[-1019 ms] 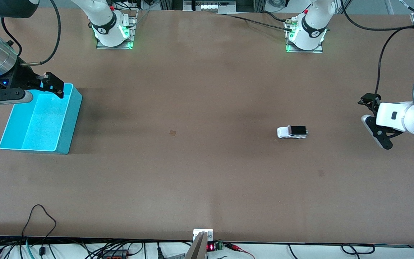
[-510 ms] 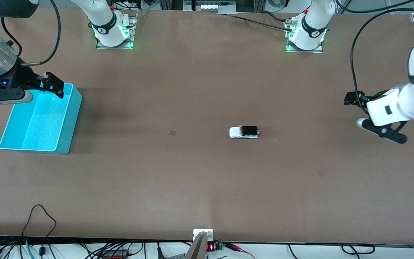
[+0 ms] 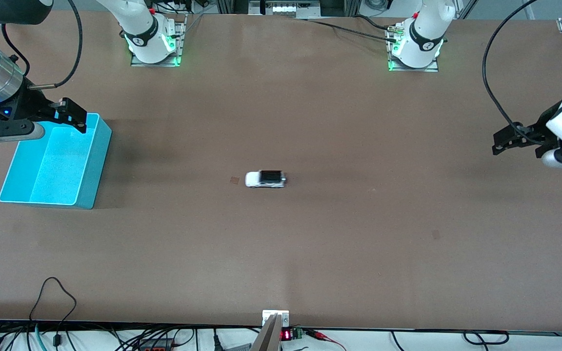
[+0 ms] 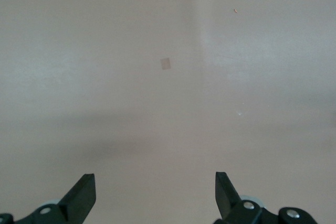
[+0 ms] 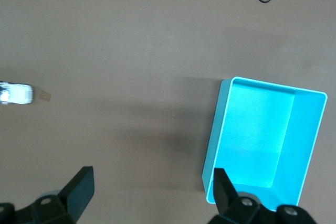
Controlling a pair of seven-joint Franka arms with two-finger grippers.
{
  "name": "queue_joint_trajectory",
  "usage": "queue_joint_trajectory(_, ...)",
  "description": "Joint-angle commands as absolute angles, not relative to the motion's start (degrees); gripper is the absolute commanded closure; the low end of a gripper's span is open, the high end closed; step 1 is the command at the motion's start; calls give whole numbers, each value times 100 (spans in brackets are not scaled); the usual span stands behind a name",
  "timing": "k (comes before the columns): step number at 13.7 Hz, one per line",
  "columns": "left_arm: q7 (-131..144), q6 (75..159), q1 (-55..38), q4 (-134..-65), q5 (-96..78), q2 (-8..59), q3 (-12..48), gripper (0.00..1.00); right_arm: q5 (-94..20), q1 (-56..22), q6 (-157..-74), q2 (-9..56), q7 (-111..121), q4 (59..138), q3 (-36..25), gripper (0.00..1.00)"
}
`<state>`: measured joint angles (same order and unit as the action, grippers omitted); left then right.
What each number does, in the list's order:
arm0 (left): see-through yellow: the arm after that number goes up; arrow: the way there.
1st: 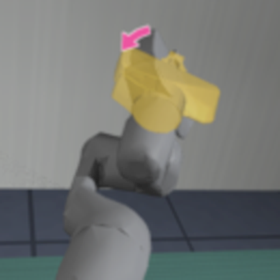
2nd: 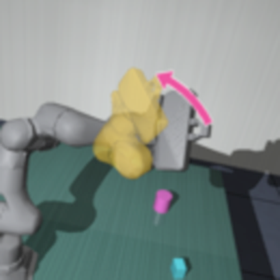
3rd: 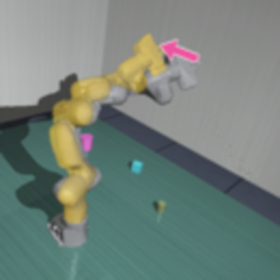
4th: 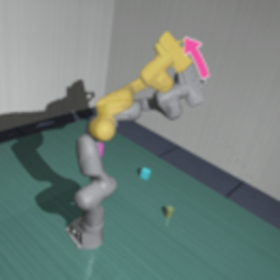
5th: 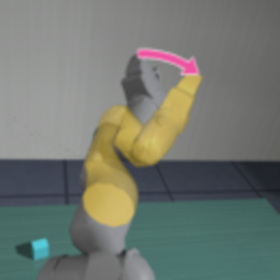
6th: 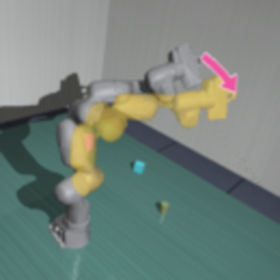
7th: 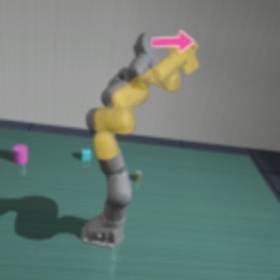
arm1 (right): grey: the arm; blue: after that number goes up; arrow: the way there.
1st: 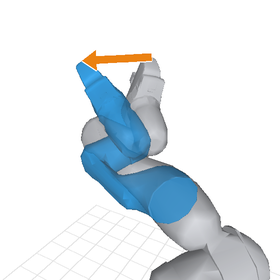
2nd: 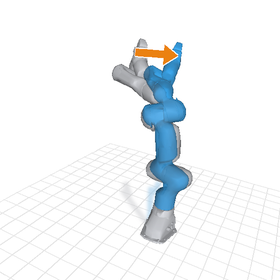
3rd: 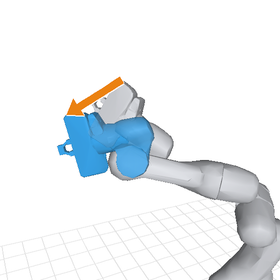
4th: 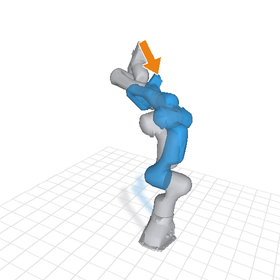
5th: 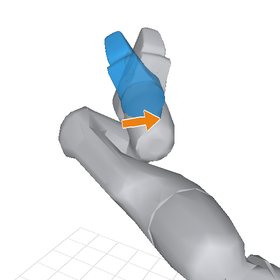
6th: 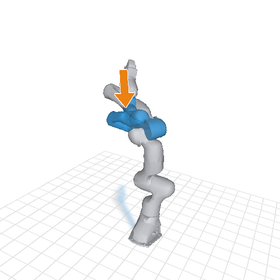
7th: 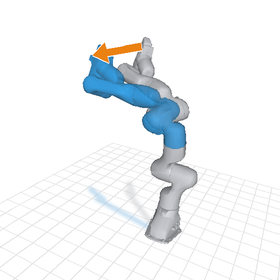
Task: Wind and store white jeep toy
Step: 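Reach the right gripper to the rolled jeep and grasp it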
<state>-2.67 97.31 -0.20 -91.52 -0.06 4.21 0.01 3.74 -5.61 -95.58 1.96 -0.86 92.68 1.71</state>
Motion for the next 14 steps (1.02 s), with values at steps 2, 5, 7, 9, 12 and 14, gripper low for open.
queue_joint_trajectory(2,-237,9949,-158,-10037,105,-299,-106,0,475,-580,-9501,158,-105,9272,176,0)
queue_joint_trajectory(5,-193,9853,-184,-9967,149,-290,35,0,475,-580,-9501,158,-105,9272,176,0)
queue_joint_trajectory(7,-185,9739,-158,-9880,290,-264,166,0,475,-580,-9501,149,-105,9281,176,0)
queue_joint_trajectory(9,-193,9484,-167,-9800,299,-264,202,0,475,-580,-9510,158,-105,9281,176,0)
queue_joint_trajectory(12,-246,9466,-167,-9791,273,-272,193,0,483,-580,-9510,237,-62,9272,176,0)
queue_joint_trajectory(14,-246,9370,-167,-9782,272,-281,193,0,475,-545,-9475,465,17,9272,176,0)
